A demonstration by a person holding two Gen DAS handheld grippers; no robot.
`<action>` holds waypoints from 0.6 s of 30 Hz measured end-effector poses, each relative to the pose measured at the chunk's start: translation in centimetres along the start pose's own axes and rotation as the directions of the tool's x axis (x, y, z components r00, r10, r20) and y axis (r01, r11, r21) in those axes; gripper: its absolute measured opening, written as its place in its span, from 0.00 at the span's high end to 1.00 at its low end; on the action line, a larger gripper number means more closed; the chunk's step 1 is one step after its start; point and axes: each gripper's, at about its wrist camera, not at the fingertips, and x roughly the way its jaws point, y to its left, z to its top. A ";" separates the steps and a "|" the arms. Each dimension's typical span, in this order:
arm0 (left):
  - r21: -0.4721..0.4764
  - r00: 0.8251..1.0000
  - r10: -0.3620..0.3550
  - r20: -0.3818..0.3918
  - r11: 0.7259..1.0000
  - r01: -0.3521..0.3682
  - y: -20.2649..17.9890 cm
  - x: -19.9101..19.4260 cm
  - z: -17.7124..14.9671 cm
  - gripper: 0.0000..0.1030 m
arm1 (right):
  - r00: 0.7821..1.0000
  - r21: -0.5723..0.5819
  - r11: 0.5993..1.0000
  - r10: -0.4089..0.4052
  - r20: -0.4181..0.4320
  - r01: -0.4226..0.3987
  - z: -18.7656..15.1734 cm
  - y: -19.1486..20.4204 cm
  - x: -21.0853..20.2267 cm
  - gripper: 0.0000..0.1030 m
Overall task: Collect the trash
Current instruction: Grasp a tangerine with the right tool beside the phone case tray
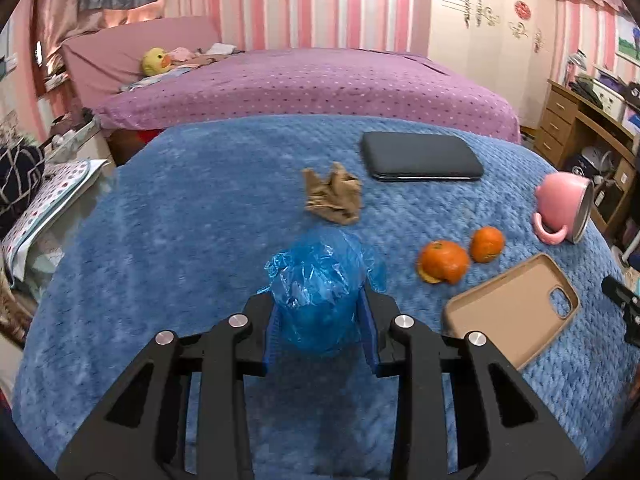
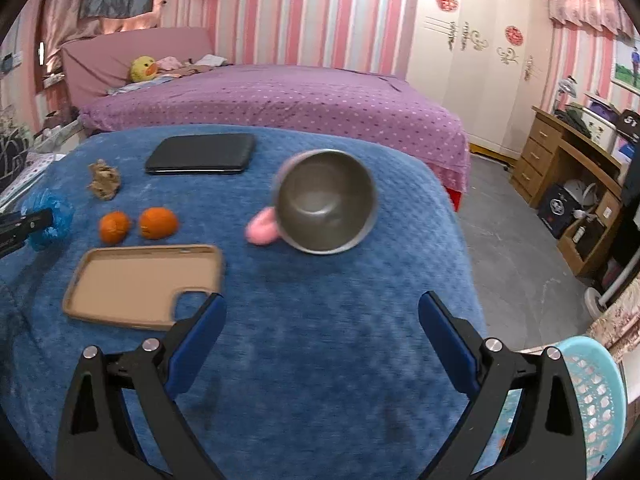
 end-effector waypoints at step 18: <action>-0.058 0.999 0.049 0.022 0.997 -0.047 5.3 1.6 1.5 0.70 | 0.979 -0.161 0.966 0.196 -0.054 -0.202 3.9 15.1 5.1 0.39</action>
